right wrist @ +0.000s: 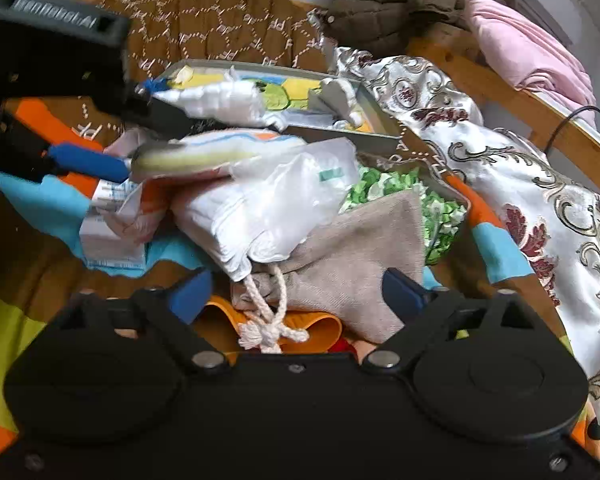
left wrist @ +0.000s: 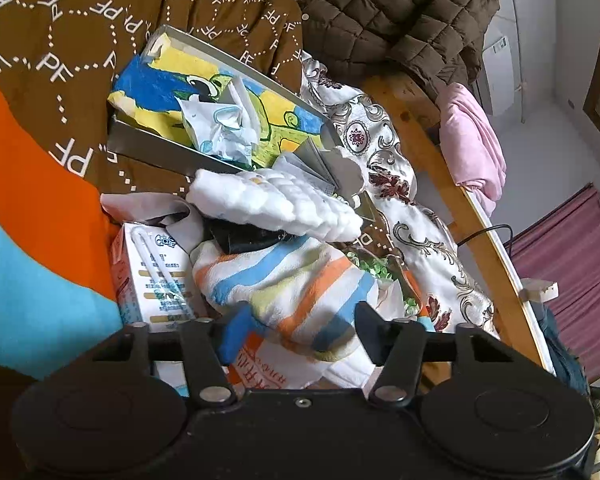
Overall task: Organize soft objects
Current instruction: 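Grasp the striped towel with the left tool while the right tool grasps the white drawstring bag's cord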
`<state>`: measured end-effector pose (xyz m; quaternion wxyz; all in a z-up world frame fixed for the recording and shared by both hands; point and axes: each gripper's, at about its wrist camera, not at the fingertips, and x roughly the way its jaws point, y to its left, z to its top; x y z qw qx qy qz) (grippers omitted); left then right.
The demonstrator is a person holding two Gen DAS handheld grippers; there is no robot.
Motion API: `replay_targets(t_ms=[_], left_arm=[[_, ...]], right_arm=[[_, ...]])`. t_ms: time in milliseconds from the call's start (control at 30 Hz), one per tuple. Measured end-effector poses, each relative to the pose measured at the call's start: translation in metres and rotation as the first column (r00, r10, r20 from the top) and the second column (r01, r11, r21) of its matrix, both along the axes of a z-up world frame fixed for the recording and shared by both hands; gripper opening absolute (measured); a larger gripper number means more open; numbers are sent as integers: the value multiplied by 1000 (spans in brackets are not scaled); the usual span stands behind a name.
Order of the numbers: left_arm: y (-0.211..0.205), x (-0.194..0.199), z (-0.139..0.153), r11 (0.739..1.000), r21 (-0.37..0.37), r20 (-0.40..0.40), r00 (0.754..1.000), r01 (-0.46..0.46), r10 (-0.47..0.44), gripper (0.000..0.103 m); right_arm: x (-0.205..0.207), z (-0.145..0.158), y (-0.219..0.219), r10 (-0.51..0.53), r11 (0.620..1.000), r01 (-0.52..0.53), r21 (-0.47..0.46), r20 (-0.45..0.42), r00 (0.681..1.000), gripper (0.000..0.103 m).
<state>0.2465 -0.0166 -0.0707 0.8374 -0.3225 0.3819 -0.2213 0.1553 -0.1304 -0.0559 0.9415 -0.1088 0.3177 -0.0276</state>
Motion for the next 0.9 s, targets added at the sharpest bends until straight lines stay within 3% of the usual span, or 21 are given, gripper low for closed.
replay_targets(t_ms=[100, 267, 467, 700, 900], left_arm=[[0, 5, -5, 1000, -18, -21, 1000, 9, -9, 46], [1, 10, -12, 997, -68, -73, 997, 22, -27, 46], [2, 16, -18, 991, -131, -109, 994, 6, -20, 46], [-2, 17, -22, 992, -121, -110, 993, 29, -43, 19], [-3, 14, -19, 994, -103, -94, 994, 37, -47, 10]], right_arm=[[6, -4, 6, 16, 1000, -16, -18, -6, 1000, 80], [19, -11, 13, 34, 999, -35, -17, -32, 999, 67], [27, -16, 17, 38, 999, -38, 5, -44, 998, 66], [35, -25, 17, 34, 999, -35, -8, -75, 997, 49], [34, -27, 16, 39, 999, -40, -13, -93, 995, 34]])
